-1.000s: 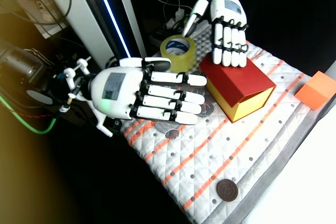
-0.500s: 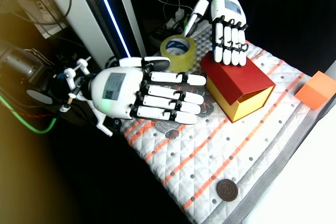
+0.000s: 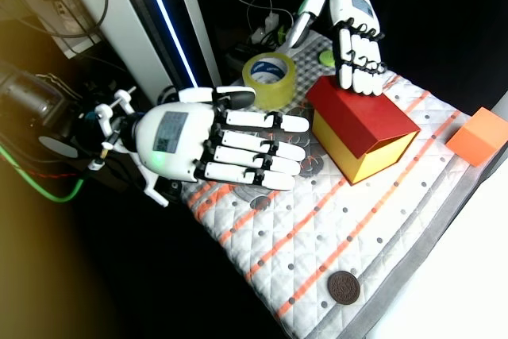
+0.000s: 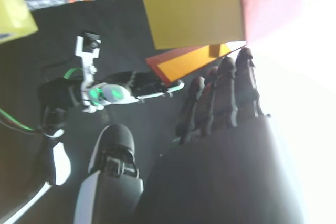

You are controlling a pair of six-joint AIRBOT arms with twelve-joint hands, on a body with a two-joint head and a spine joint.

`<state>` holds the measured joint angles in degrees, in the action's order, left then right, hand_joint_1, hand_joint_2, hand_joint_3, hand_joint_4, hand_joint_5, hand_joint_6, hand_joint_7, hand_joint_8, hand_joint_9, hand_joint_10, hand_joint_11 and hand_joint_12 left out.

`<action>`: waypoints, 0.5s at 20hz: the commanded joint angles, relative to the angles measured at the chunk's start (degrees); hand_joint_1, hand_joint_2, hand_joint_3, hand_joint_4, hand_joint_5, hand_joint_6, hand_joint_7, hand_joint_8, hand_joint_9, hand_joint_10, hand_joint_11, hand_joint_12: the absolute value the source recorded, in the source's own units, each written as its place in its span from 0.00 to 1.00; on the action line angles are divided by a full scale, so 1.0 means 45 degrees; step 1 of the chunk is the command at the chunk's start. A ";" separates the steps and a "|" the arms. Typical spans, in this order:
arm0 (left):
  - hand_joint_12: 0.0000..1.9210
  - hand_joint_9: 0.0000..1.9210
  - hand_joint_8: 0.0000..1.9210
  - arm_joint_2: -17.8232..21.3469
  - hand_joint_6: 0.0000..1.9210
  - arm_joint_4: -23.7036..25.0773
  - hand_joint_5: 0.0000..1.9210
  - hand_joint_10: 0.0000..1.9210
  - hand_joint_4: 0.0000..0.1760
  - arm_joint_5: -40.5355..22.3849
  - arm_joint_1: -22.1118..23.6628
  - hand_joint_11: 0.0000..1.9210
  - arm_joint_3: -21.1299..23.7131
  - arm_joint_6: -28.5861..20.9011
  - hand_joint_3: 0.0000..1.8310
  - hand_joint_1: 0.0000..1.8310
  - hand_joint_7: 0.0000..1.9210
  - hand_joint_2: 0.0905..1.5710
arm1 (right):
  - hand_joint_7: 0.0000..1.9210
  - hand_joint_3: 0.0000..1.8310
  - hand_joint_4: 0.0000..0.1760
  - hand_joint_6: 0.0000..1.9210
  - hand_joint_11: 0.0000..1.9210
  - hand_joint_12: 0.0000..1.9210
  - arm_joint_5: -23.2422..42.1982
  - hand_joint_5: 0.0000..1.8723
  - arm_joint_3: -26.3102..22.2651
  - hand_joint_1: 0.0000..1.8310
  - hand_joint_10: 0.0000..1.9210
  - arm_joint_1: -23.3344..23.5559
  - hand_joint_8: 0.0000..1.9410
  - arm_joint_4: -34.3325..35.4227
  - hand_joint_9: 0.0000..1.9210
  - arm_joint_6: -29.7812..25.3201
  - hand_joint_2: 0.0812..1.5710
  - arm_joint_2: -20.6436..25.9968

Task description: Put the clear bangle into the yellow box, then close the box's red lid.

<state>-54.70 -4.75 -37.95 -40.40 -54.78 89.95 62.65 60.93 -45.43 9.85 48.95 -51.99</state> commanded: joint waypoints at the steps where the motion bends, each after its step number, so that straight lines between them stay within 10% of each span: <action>1: 0.00 0.00 0.00 0.0102 0.00 -0.0082 0.00 0.00 0.00 -0.2071 0.0086 0.00 0.0075 -0.0063 0.00 0.00 0.00 0.77 | 0.12 0.00 0.57 0.00 0.00 0.00 0.1581 0.08 0.0013 0.00 0.00 0.0052 0.01 0.0092 0.08 -0.0075 0.73 0.0096; 10: 0.00 0.00 0.00 0.1032 0.00 -0.1857 0.00 0.00 0.00 -0.5584 -0.0771 0.00 0.0617 -0.0072 0.00 0.00 0.00 0.79 | 0.10 0.00 0.61 0.00 0.00 0.00 0.3197 0.06 -0.0588 0.00 0.00 -0.0765 0.00 0.0090 0.05 -0.0088 0.72 0.0647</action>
<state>-49.56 -14.50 -54.83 -45.10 -51.44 89.95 69.12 57.56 -50.39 9.43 48.88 -48.90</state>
